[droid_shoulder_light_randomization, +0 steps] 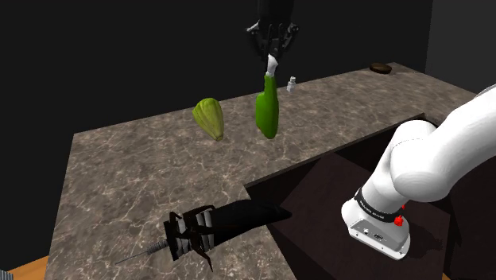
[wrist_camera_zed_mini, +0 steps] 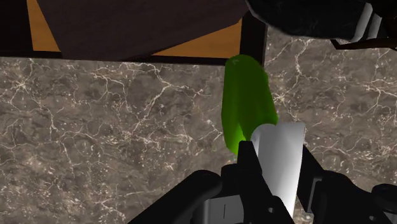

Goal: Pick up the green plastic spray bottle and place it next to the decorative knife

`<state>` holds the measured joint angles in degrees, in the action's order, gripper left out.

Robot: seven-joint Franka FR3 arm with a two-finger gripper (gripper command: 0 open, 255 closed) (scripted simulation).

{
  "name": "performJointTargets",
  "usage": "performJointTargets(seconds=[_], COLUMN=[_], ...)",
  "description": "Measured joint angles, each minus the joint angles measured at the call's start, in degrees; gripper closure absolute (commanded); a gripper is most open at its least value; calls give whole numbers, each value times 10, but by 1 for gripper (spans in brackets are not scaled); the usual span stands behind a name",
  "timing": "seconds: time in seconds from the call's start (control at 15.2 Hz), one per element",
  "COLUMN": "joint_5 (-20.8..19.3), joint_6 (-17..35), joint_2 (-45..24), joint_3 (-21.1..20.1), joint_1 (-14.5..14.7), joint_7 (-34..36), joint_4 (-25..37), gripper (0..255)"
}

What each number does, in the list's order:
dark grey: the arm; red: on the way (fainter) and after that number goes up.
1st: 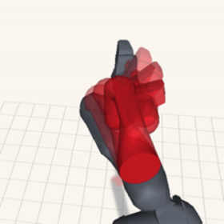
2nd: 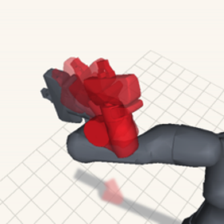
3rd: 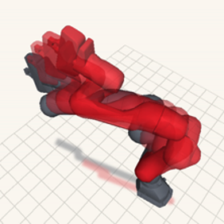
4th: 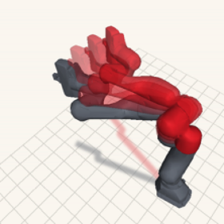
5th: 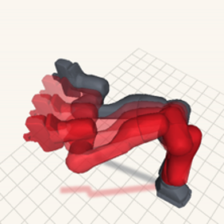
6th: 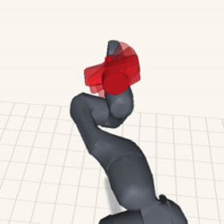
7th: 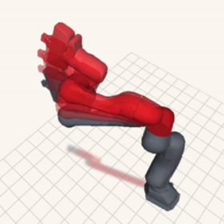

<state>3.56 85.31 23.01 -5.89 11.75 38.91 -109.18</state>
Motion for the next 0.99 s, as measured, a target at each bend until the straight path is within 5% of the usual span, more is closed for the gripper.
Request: performJointTargets(seconds=[0.99], joint_5=[67], joint_6=[-48], joint_2=[25], joint_3=[-146], joint_1=[60], joint_7=[207], joint_4=[42], gripper=[255])
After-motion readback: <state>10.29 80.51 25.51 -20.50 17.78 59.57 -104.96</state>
